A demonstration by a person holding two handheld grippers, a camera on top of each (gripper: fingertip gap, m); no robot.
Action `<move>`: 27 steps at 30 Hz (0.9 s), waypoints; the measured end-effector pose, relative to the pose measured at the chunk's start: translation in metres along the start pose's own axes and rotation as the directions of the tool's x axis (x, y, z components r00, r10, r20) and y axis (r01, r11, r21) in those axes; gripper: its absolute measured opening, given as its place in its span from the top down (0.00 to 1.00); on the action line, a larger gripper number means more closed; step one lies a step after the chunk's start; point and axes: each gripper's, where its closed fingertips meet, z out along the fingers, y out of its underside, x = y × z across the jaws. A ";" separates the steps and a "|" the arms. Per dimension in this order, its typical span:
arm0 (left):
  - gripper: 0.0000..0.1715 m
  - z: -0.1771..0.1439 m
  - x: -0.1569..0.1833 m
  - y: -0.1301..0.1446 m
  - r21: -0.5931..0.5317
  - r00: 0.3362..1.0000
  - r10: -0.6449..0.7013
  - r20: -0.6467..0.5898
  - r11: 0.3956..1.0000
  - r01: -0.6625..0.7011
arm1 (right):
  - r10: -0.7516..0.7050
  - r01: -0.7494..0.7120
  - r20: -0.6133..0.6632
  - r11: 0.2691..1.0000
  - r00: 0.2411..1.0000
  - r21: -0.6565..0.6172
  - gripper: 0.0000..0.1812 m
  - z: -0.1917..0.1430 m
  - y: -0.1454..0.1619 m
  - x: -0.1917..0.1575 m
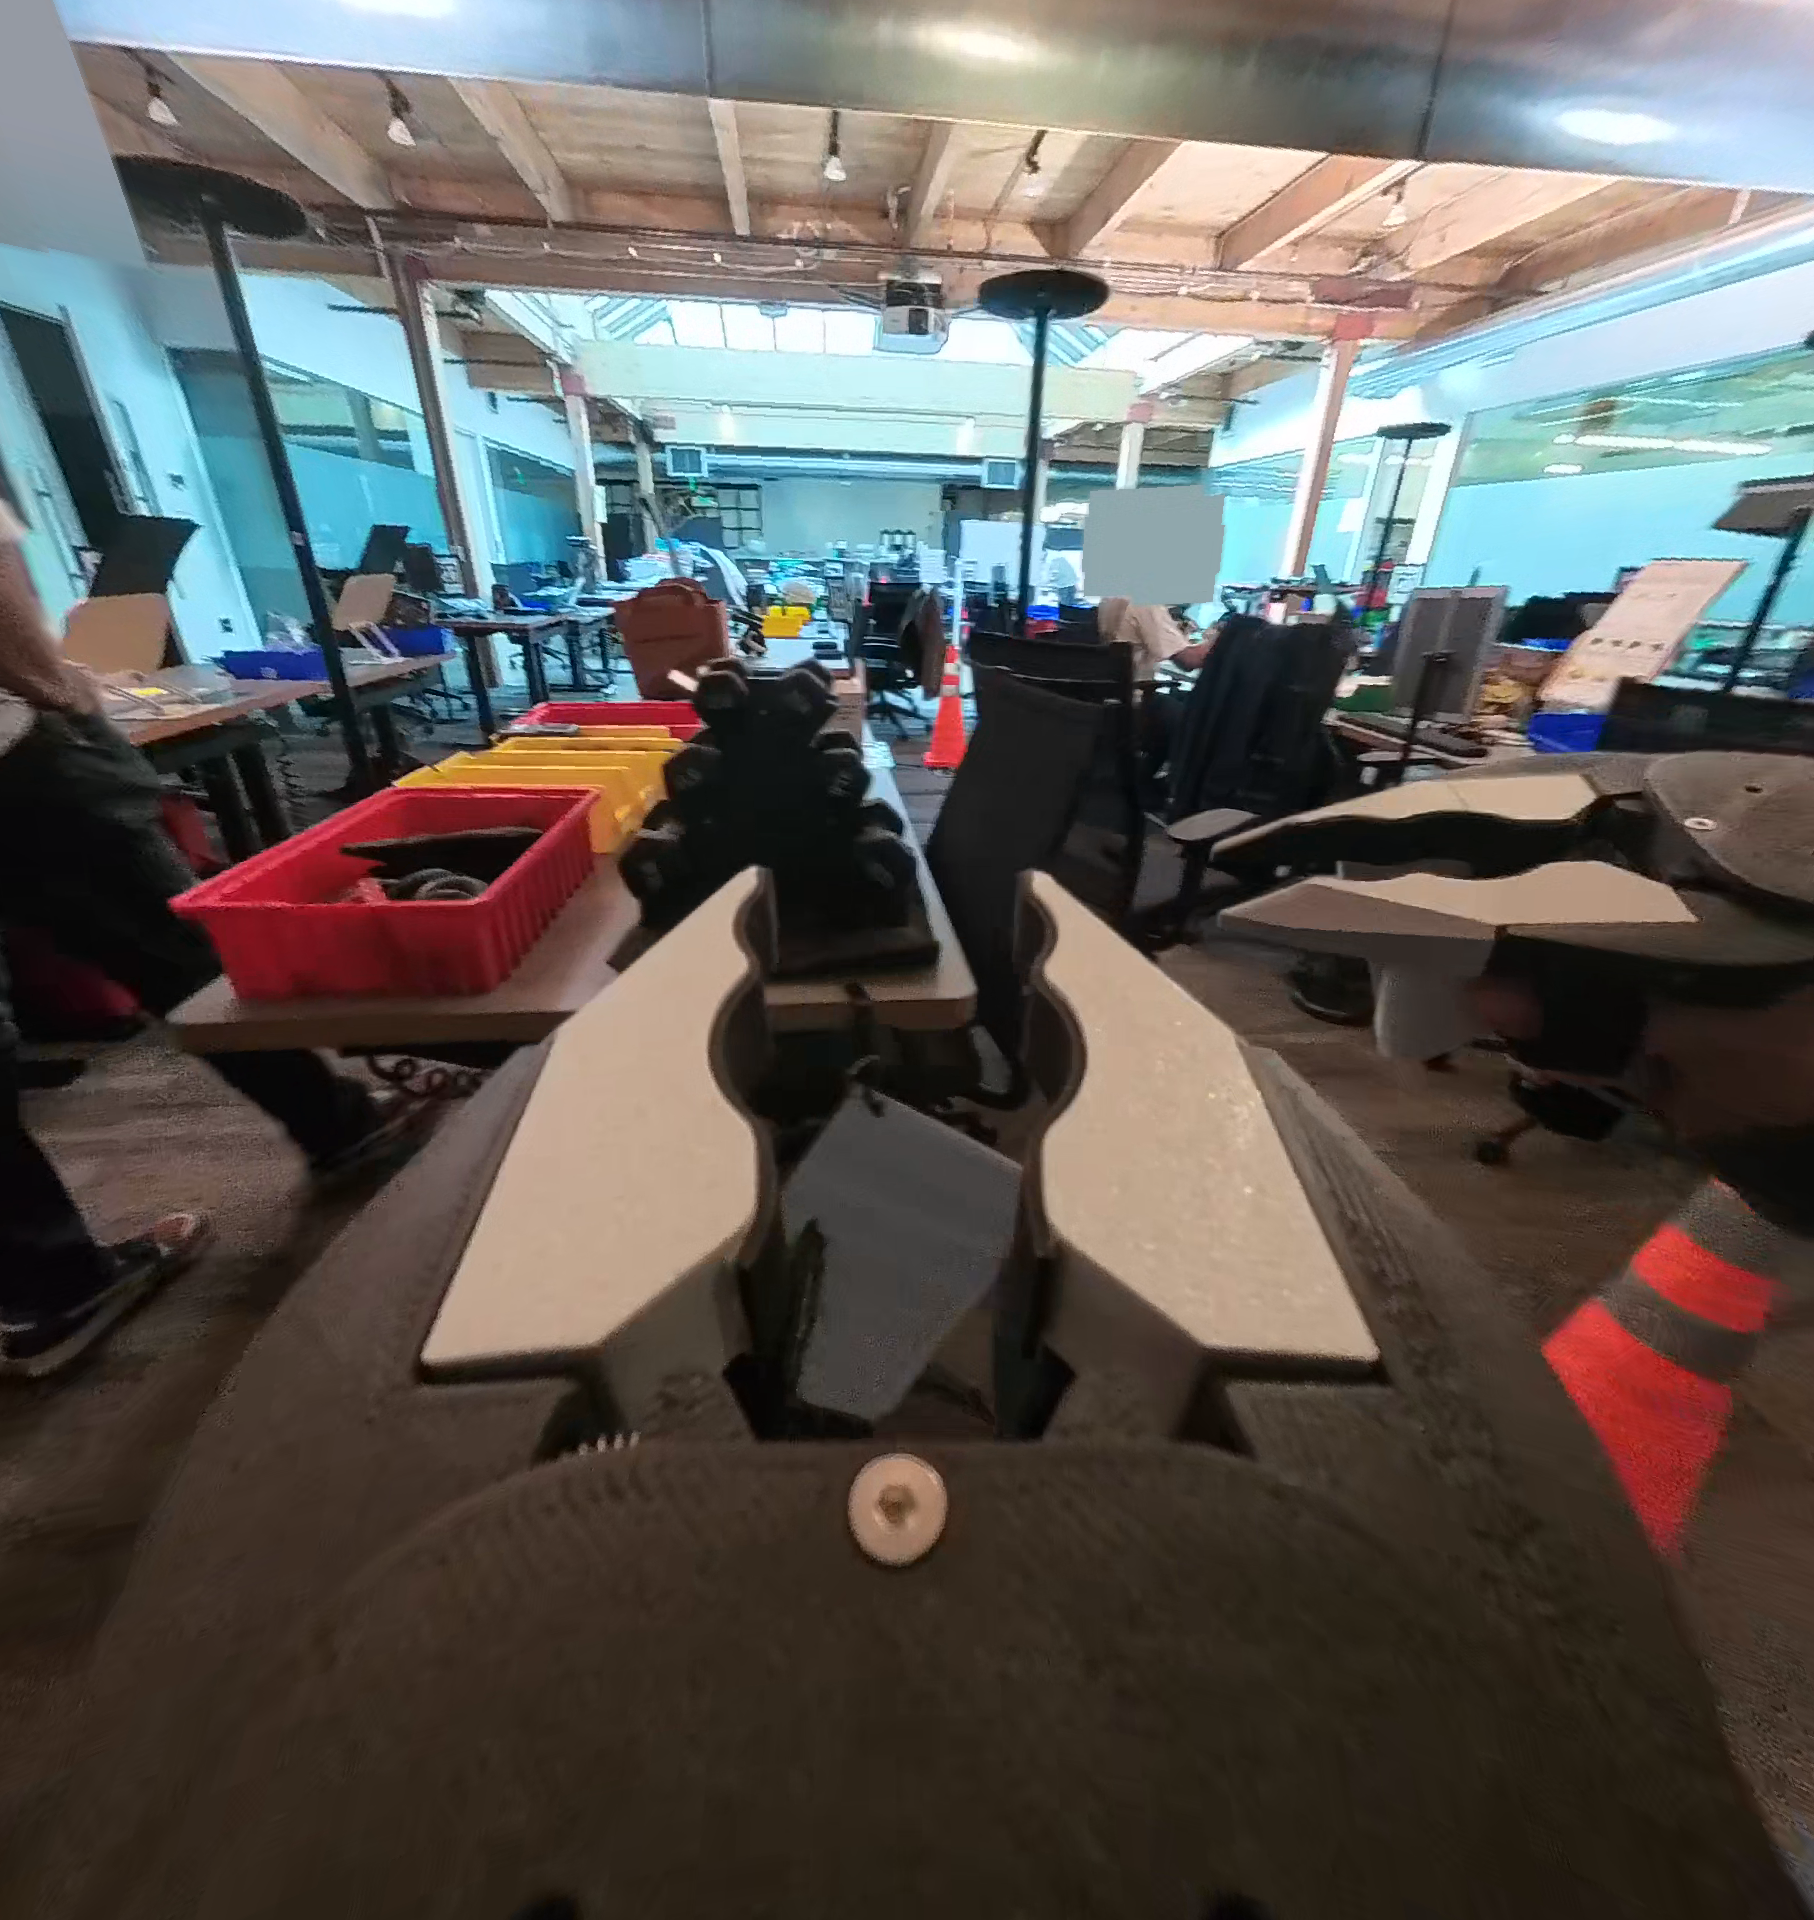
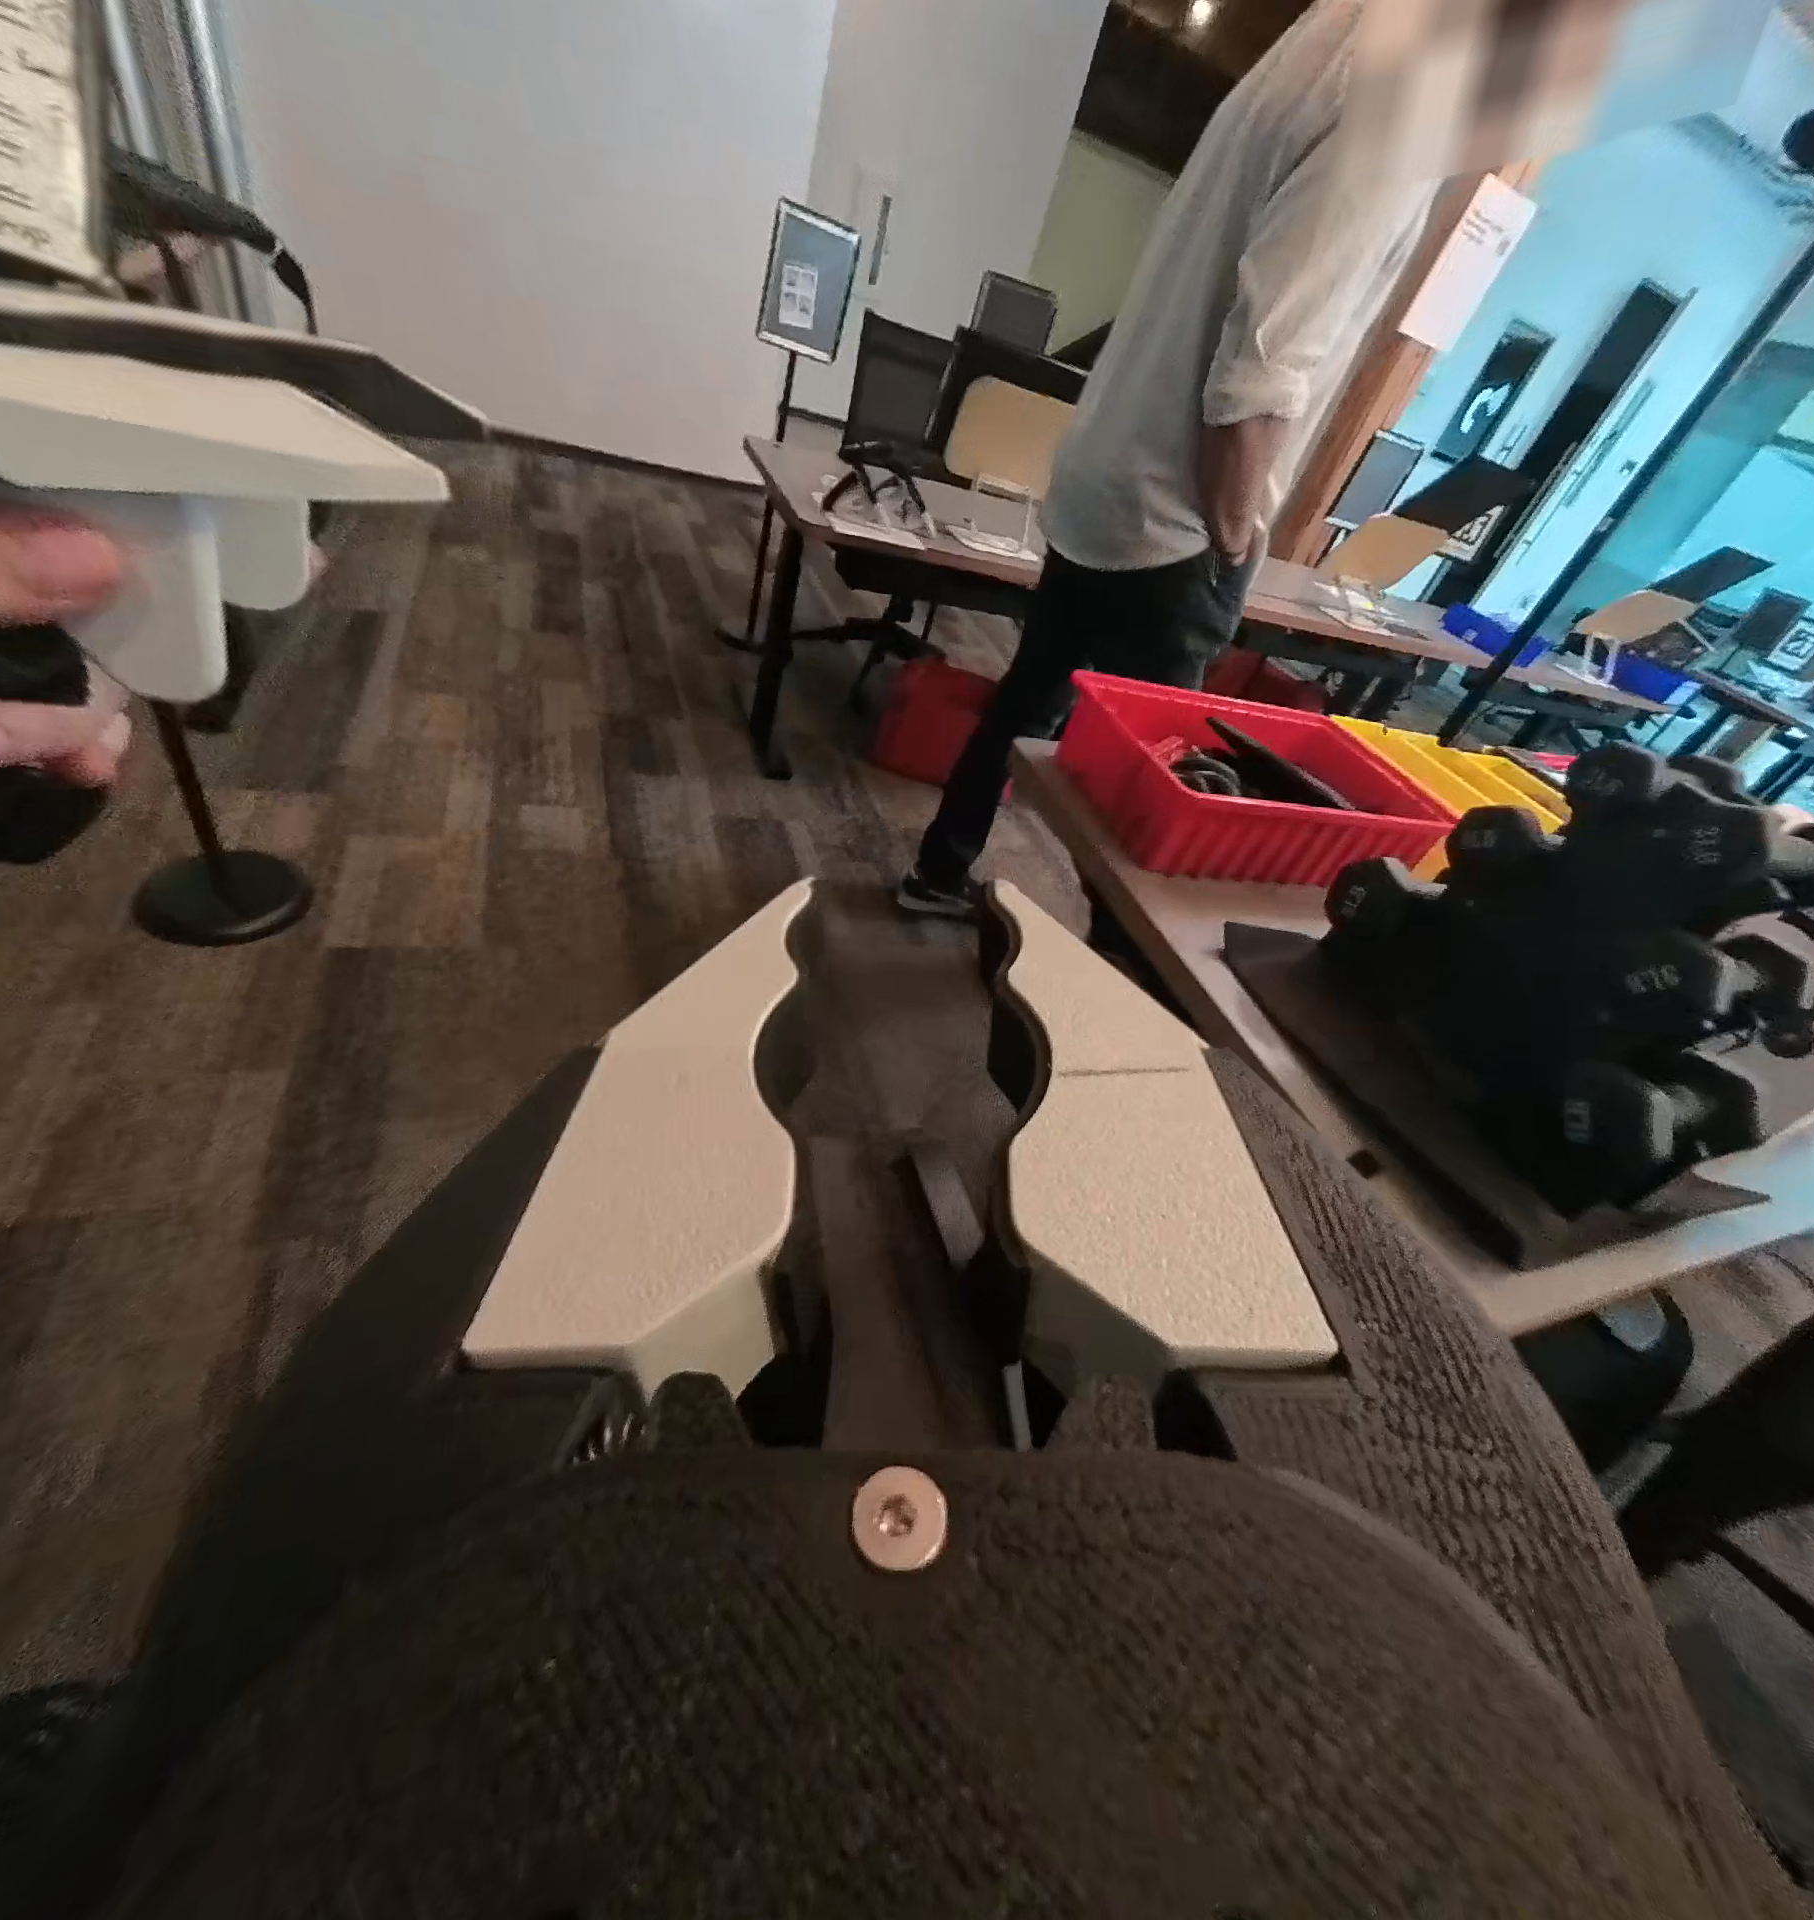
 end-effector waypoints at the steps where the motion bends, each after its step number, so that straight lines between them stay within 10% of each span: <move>1: 0.73 0.015 -0.015 0.003 0.003 1.000 0.008 0.018 1.000 -0.008 | 0.009 -0.009 -0.005 1.000 1.000 0.010 0.84 0.017 0.004 0.015; 14: 0.67 0.170 -0.245 0.014 -0.014 0.956 0.036 0.292 0.999 -0.034 | 0.039 -0.044 0.122 0.998 0.992 0.042 0.80 0.273 0.022 0.162; 27: 0.64 0.147 -0.522 0.044 -0.127 0.880 0.141 0.453 0.988 -0.092 | 0.091 -0.125 0.261 0.985 0.961 0.117 0.79 0.574 -0.016 0.102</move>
